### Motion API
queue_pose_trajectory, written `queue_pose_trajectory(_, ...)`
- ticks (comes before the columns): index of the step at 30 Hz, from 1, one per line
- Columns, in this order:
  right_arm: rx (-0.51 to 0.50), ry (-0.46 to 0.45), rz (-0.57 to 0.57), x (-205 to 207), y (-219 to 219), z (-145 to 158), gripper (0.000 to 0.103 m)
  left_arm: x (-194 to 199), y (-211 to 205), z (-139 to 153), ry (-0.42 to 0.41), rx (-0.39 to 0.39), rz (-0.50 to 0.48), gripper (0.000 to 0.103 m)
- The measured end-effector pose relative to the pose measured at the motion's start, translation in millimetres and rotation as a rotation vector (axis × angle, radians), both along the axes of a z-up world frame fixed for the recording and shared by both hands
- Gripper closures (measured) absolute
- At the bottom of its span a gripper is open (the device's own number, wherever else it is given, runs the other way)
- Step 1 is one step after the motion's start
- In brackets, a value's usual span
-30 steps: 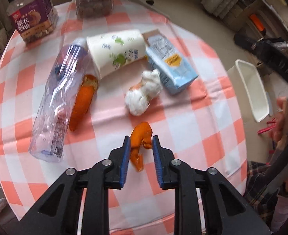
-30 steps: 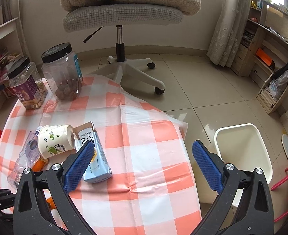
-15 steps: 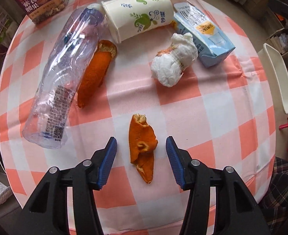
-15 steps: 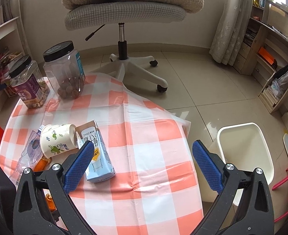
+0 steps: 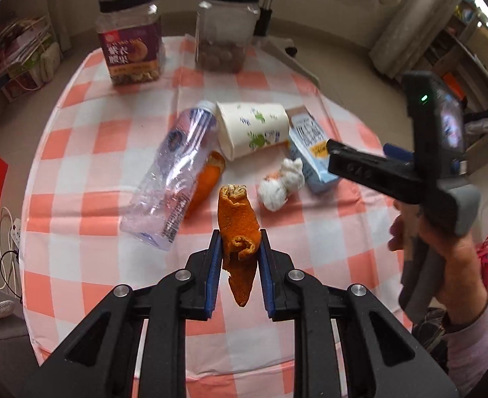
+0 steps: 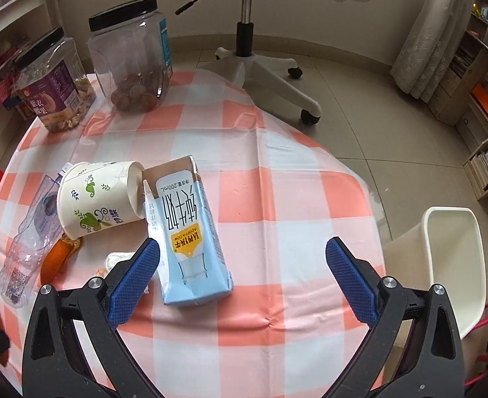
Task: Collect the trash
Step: 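Grasp the orange peel with the left tool while the right tool grasps the milk carton, then carry the orange peel and milk carton over the wastebasket with both tools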
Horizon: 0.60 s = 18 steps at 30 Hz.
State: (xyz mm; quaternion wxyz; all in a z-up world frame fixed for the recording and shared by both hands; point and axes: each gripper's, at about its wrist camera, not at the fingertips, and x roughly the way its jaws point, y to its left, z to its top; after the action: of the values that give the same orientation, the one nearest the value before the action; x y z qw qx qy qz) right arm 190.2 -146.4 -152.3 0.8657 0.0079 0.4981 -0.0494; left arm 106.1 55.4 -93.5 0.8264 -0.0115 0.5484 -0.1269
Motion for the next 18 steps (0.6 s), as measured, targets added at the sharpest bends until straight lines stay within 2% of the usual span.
queue_pose_trajectory(4, 0.075, 0.073, 0.027, 19, 7, -23, 0.007, 1, 9, 11, -0.037, 0.003, 0.039, 0.081)
queue_pose_trajectory(7, 0.057, 0.101, 0.06, 30, 17, -36, 0.007, 3, 20, 8, -0.025, 0.008, 0.068, 0.081)
queue_pose_trajectory(8, 0.049, 0.111, 0.074, 31, 20, -40, 0.009, 6, 20, 4, -0.02, 0.01, 0.079, 0.081)
queue_pose_trajectory(9, 0.051, 0.123, 0.088, 33, 23, -44, 0.021, 7, 23, 3, -0.016, 0.008, 0.091, 0.081)
queue_pose_trajectory(10, 0.062, 0.139, 0.096, 34, 24, -48, 0.027, 6, 26, 2, -0.016, 0.006, 0.103, 0.081)
queue_pose_trajectory(11, 0.053, 0.129, 0.095, 34, 25, -47, 0.035, 7, 29, 1, -0.019, 0.005, 0.117, 0.081)
queue_pose_trajectory(12, 0.054, 0.121, 0.106, 33, 28, -44, 0.048, 8, 32, 2, -0.024, 0.002, 0.13, 0.081)
queue_pose_trajectory(13, 0.059, 0.127, 0.111, 32, 30, -41, 0.048, 8, 36, 3, -0.031, -0.003, 0.143, 0.081)
queue_pose_trajectory(15, 0.134, 0.114, 0.107, 26, 30, -28, 0.048, 9, 43, 6, -0.042, -0.007, 0.17, 0.081)
queue_pose_trajectory(18, 0.162, 0.039, 0.123, 11, 39, 5, 0.048, 11, 56, 13, -0.072, -0.02, 0.225, 0.081)
